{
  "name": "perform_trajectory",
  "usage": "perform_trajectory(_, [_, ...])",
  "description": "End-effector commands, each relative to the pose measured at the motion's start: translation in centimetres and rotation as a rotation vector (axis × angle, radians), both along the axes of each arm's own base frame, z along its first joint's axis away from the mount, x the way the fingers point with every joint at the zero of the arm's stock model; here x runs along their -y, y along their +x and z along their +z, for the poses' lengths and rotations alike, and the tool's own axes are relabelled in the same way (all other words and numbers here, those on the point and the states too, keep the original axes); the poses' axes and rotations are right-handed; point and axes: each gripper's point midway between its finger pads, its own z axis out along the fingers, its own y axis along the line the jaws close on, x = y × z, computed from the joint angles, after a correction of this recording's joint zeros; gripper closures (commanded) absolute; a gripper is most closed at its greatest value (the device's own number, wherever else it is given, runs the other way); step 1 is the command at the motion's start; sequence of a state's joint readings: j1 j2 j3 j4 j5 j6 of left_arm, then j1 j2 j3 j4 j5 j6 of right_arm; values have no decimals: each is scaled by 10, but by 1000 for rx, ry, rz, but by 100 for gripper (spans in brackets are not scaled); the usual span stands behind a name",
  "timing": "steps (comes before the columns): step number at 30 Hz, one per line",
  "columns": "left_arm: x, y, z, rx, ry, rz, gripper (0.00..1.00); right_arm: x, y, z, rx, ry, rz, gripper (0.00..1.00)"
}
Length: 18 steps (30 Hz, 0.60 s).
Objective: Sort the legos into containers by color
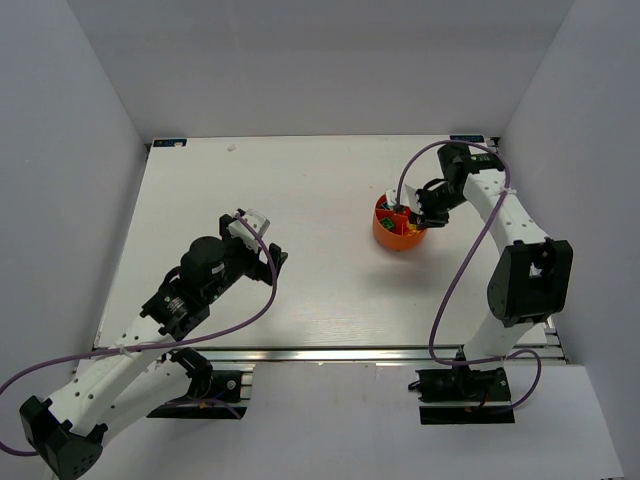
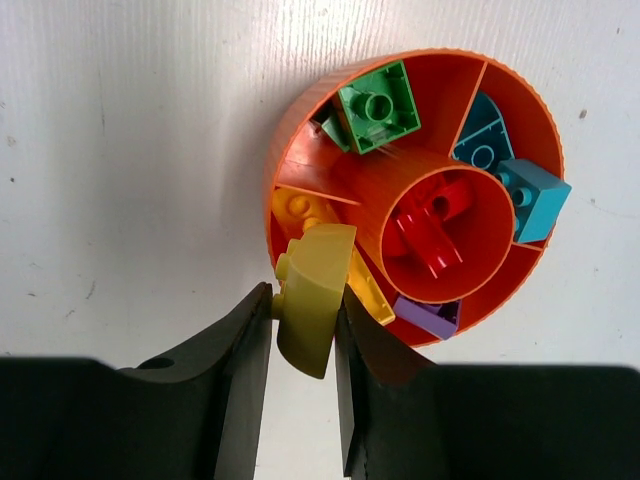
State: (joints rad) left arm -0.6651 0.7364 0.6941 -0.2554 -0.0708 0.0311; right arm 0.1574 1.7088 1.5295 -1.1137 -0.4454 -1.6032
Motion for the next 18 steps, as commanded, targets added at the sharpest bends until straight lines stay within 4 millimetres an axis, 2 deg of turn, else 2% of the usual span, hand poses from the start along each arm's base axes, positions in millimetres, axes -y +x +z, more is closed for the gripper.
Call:
perform_trajectory(1, [-2, -1, -2, 7, 7, 5, 2, 6, 9, -3, 31, -37, 10, 100])
perform_trajectory(4, [-2, -1, -3, 5, 8, 3, 2, 8, 8, -9, 18, -40, 7, 100])
perform_trajectory(5, [-2, -1, -3, 5, 10, 3, 2, 7, 8, -10, 15, -39, 5, 92])
perform_trajectory(8, [-2, -1, -2, 7, 7, 5, 2, 6, 11, -13, 21, -31, -4, 77])
perform_trajectory(9, [-2, -1, -2, 7, 7, 5, 2, 6, 11, -13, 20, -31, -5, 77])
perform_trajectory(11, [-2, -1, -2, 7, 7, 5, 2, 5, 13, -13, 27, -25, -7, 64])
perform_trajectory(13, [-2, -1, -2, 7, 7, 5, 2, 4, 15, -11, 34, -18, -11, 62])
perform_trajectory(14, [-2, -1, -4, 4, 9, 5, 2, 3, 14, -8, 40, -11, -10, 55])
perform_trajectory(16, [-3, -2, -2, 9, 5, 5, 2, 4, 13, -6, 41, -8, -12, 51])
perform_trajectory(17, [-2, -1, -3, 7, 9, 4, 2, 2, 11, -4, 40, -2, -7, 42])
perform_trajectory(18, [-2, -1, -2, 9, 7, 3, 2, 3, 10, -5, 39, -4, -8, 42])
